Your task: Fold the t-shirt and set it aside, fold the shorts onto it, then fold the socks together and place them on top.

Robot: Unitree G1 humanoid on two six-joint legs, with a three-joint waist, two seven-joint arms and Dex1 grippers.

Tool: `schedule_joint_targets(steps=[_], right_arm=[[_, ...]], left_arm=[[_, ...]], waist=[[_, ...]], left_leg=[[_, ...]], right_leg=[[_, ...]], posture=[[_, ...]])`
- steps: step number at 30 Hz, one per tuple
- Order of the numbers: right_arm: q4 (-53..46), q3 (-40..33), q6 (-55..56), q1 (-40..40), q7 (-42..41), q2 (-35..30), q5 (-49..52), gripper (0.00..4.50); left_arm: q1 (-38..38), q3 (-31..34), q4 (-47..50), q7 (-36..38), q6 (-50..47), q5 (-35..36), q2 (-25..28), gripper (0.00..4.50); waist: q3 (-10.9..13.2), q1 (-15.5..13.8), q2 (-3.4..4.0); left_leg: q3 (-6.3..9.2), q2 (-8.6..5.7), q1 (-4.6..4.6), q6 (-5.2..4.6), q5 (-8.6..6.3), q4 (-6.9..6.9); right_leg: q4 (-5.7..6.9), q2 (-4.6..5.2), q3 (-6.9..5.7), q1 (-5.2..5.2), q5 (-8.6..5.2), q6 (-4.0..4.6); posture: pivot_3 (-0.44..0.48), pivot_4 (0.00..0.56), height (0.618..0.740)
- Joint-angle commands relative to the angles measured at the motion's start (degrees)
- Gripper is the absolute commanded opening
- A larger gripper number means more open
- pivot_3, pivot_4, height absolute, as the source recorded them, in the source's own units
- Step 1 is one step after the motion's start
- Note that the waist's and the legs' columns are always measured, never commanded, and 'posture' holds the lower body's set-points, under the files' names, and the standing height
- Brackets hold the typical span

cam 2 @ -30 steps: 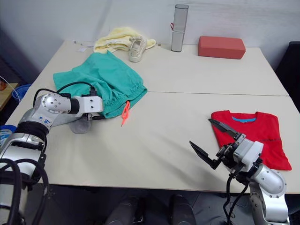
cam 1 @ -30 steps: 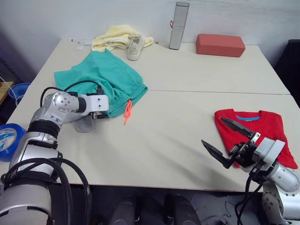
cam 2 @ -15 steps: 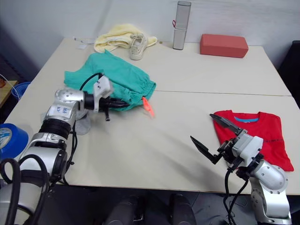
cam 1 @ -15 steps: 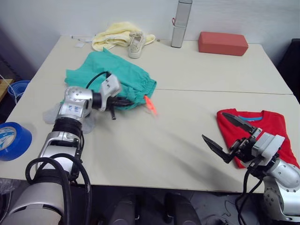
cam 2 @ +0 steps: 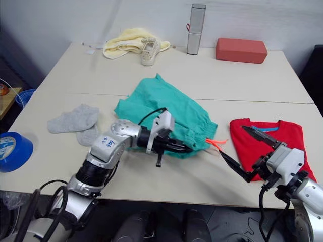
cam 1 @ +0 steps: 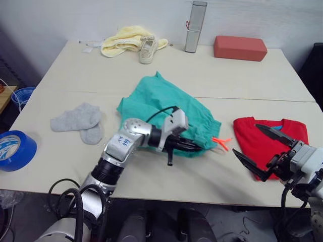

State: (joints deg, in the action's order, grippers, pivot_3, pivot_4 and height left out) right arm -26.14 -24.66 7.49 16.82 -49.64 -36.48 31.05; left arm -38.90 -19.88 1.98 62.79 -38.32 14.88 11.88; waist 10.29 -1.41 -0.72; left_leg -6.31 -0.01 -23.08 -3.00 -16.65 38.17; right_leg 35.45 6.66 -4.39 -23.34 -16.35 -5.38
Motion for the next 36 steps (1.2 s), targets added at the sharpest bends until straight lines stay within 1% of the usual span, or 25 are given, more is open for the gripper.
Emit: schedule_joint_targets(steps=[1, 2, 4, 7, 10, 11, 13, 14, 15, 16, 17, 18, 20, 21, 25, 29, 35, 36], right_arm=[[-3.9, -1.8, -2.6, 2.0, -0.2, -1.3, 2.4, 4.5], [-4.5, -1.7, -3.8, 2.7, -0.4, -1.7, 2.8, 4.5], [-5.7, -1.2, -6.5, 4.6, -1.2, -3.2, 2.9, 4.5], [-5.8, 0.3, -7.0, 4.8, -1.4, -4.4, -0.6, 4.5], [-5.5, 1.4, -7.8, 3.0, -0.7, -4.5, -1.7, 4.5], [-6.2, 2.2, -9.1, 2.8, -0.7, -5.2, -2.4, 4.5], [-7.4, 3.0, -10.7, 3.1, -0.8, -6.0, -3.2, 4.5], [-9.3, 5.2, -13.5, 3.4, -0.1, -6.6, -3.2, 4.5], [-10.7, 6.7, -15.6, 3.5, 0.5, -6.9, -3.0, 4.5], [-11.9, 8.4, -16.6, 3.6, 0.7, -7.2, -3.8, 4.5], [-12.9, 10.8, -18.3, 3.1, 1.9, -7.1, -5.2, 4.5], [-13.8, 13.3, -20.2, 2.5, 3.3, -7.2, -7.0, 4.5], [-15.7, 17.4, -24.3, 1.9, 5.4, -6.9, -8.5, 4.5], [-16.7, 18.4, -26.2, 2.2, 6.0, -6.9, -8.4, 4.5], [-17.5, 23.1, -29.7, 2.7, 9.4, -6.1, -12.3, 4.5], [-13.6, 27.5, -24.0, -0.2, 13.5, -5.5, -23.2, 4.5], [-11.5, 29.5, -22.3, -0.9, 13.2, -4.0, -24.8, 4.5], [-11.4, 29.6, -22.1, -1.0, 13.2, -3.8, -25.1, 4.1]], left_arm=[[2.7, -1.2, 1.7, -1.2, 2.6, 1.3, -1.5, 0.47], [3.5, -0.7, 1.6, -1.8, 4.4, 1.1, -1.4, 0.63], [5.1, 0.6, 2.0, -1.6, 7.7, 1.0, 0.3, 1.23], [7.8, 4.3, 3.2, 1.3, 13.9, 2.5, 4.8, 2.2], [10.0, 9.0, 2.0, 3.8, 23.1, 2.8, 9.6, 3.19], [10.8, 11.1, 1.3, 5.0, 25.8, 3.0, 11.9, 3.46], [11.8, 13.1, 0.6, 6.3, 28.5, 3.6, 14.5, 3.46], [12.5, 14.4, -2.2, 7.1, 32.5, 1.1, 18.5, 3.69], [12.8, 15.2, -4.4, 7.7, 35.4, -0.8, 21.3, 3.85], [13.3, 16.0, -6.4, 7.8, 38.7, -2.3, 23.7, 4.03], [13.8, 16.7, -8.6, 7.5, 41.0, -3.6, 26.1, 4.33], [14.2, 16.7, -10.4, 7.9, 44.4, -4.6, 27.8, 4.47], [14.7, 15.6, -14.1, 9.0, 51.4, -7.5, 30.9, 4.47], [14.8, 15.2, -15.0, 9.4, 52.6, -7.7, 31.3, 4.47], [13.2, 14.1, -21.0, 5.7, 58.2, -11.7, 30.5, 4.47], [10.5, 12.2, -27.0, 2.3, 63.1, -15.7, 28.9, 4.47], [5.2, 8.6, -34.3, -0.7, 66.0, -20.9, 28.5, 4.47], [4.4, 8.2, -35.3, -0.9, 66.1, -21.4, 28.6, 4.08]], waist=[[0.0, 0.0, 0.01], [0.0, 0.0, 0.01], [0.0, 0.0, 0.03], [0.0, 0.4, 0.09], [-0.1, 0.5, 0.13], [-0.1, 0.5, 0.14], [-0.1, 0.4, 0.15], [-0.1, 0.2, 0.15], [-0.1, 0.2, 0.15], [-0.1, 0.2, 0.16], [-0.1, 0.2, 0.16], [-0.1, 0.2, 0.16], [-0.1, 0.2, 0.16], [-0.1, 0.0, 0.16], [-0.1, -0.1, 0.16], [-0.1, 0.0, 0.19], [-0.2, -0.2, 0.27], [-0.2, -0.1, 0.29]], left_leg=[[0.0, 0.0, 0.0, 0.0, 0.0, 0.0], [0.0, 0.0, 0.01, -0.01, 0.0, 0.0], [0.05, 0.02, 0.0, -0.01, -0.01, -0.01], [0.05, 0.04, 0.01, 0.0, -0.02, -0.03], [0.04, 0.09, 0.05, 0.06, -0.03, -0.08], [0.05, 0.1, 0.05, 0.07, -0.02, -0.09], [0.06, 0.1, 0.04, 0.09, -0.02, -0.08], [0.06, 0.1, 0.04, 0.09, -0.03, -0.08], [0.08, 0.09, 0.04, 0.09, -0.03, -0.09], [0.1, 0.11, 0.04, 0.11, -0.05, -0.1], [0.1, 0.11, 0.04, 0.13, -0.05, -0.12], [0.1, 0.11, 0.03, 0.14, -0.06, -0.14], [0.09, 0.11, 0.02, 0.3, -0.21, -0.15], [0.09, 0.11, 0.01, 0.4, -0.31, -0.15], [0.15, 0.0, -0.09, 0.34, -0.36, -0.15], [0.12, -0.09, -0.06, 0.23, -0.36, -0.14], [0.13, -0.13, 0.0, 0.05, -0.3, -0.14], [0.14, -0.14, 0.01, 0.02, -0.28, -0.13]], right_leg=[[-0.01, 0.01, 0.0, 0.0, 0.0, 0.0], [-0.02, 0.01, 0.01, 0.0, 0.0, 0.01], [-0.02, 0.01, -0.01, -0.01, -0.02, 0.04], [-0.03, 0.03, -0.01, -0.01, -0.04, 0.08], [-0.01, 0.02, -0.04, -0.04, -0.09, 0.18], [-0.01, 0.02, -0.04, -0.05, -0.1, 0.19], [-0.01, 0.03, -0.05, -0.06, -0.1, 0.2], [-0.02, 0.05, -0.05, -0.06, -0.1, 0.2], [-0.04, 0.07, -0.06, -0.05, -0.1, 0.2], [-0.05, 0.07, -0.07, -0.06, -0.11, 0.21], [-0.05, 0.07, -0.07, -0.08, -0.12, 0.23], [-0.04, 0.07, -0.07, -0.12, -0.13, 0.26], [-0.05, 0.1, -0.07, -0.15, -0.15, 0.28], [-0.06, 0.13, -0.07, -0.16, -0.15, 0.29], [-0.15, 0.24, -0.13, -0.15, -0.15, 0.29], [-0.14, 0.32, -0.15, -0.13, -0.08, 0.16], [-0.06, 0.34, -0.22, -0.05, -0.04, 0.08], [-0.04, 0.33, -0.24, -0.03, -0.03, 0.08]], posture=[[0.0, 0.15, 0.74], [0.0, 0.15, 0.74], [0.0, 0.15, 0.74], [0.0, 0.15, 0.74], [0.0, 0.15, 0.74], [0.0, 0.15, 0.74], [0.0, 0.15, 0.74], [0.0, 0.15, 0.74], [0.0, 0.15, 0.74], [0.0, 0.15, 0.74], [0.0, 0.15, 0.74], [0.0, 0.15, 0.74], [0.0, 0.15, 0.74], [0.0, 0.15, 0.74], [0.0, 0.15, 0.74], [0.0, 0.15, 0.74], [0.0, 0.15, 0.74], [0.0, 0.15, 0.74]])
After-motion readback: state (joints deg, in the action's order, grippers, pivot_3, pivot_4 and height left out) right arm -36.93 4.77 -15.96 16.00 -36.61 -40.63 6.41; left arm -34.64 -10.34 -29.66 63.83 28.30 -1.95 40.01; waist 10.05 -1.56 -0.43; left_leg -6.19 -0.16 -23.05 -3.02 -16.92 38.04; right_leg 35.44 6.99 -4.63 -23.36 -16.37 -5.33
